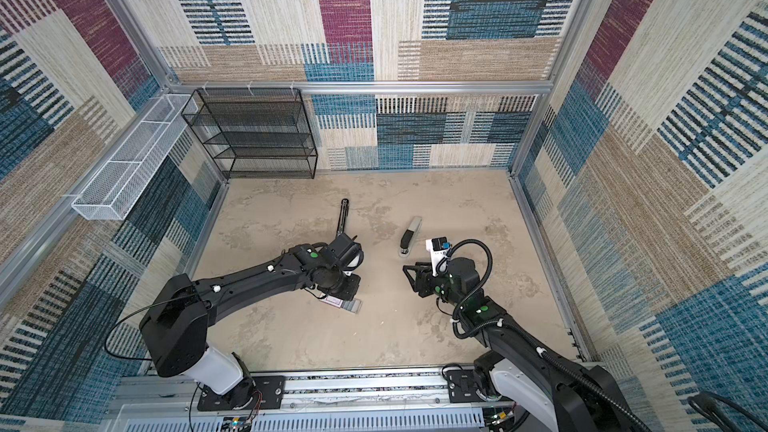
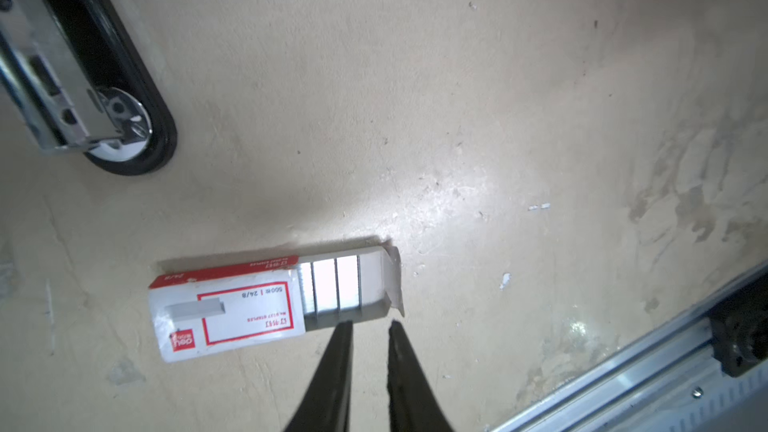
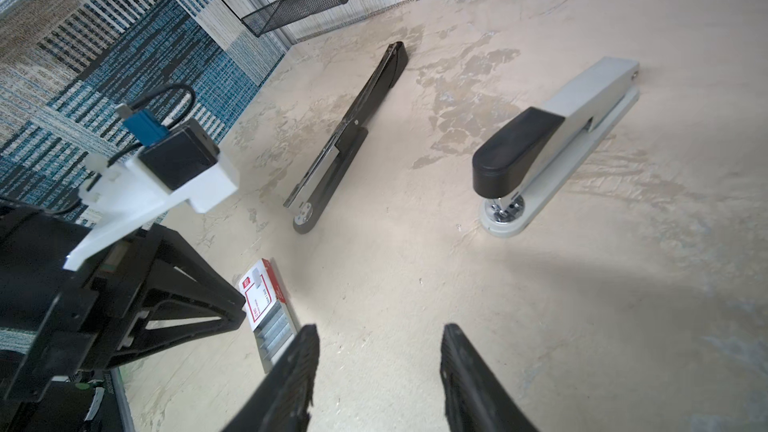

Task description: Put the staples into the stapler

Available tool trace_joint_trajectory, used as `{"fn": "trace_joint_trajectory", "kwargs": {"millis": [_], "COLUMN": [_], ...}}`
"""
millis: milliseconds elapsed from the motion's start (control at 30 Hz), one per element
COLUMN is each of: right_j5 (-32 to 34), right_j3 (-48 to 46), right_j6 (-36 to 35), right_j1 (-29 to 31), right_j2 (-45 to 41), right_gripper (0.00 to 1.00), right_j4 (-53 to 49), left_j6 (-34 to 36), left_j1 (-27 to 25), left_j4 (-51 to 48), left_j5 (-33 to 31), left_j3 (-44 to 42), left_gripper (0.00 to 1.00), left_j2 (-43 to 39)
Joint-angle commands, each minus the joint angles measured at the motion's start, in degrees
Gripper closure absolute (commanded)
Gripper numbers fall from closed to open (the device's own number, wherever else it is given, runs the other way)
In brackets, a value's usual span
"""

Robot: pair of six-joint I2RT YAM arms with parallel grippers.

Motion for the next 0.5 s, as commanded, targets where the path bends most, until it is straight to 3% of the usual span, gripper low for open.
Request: {"fn": "trace_joint_trajectory", "kwargs": {"millis": [0,467], "right_j5": [-0.3,0.2], "right_j3": [-0.6,-1.9], "right_j6": [0.3,1.0], "right_j1": [0.0,0.0], "right_j2": [-0.2,-0.1], "right_gripper": [0.49,0.48], "right_j4": [1.3,2.7], "left_j6": [-2.6,-4.1], "left_j1": [-0.4,-1.7], "left_j4": [-1.1,-2.1], "left_j5": [1.2,0.7], "left_j3": [-0.2,-0.7], "left_gripper": [0.8,0.77], "left_j2": [1.7,4.6]}}
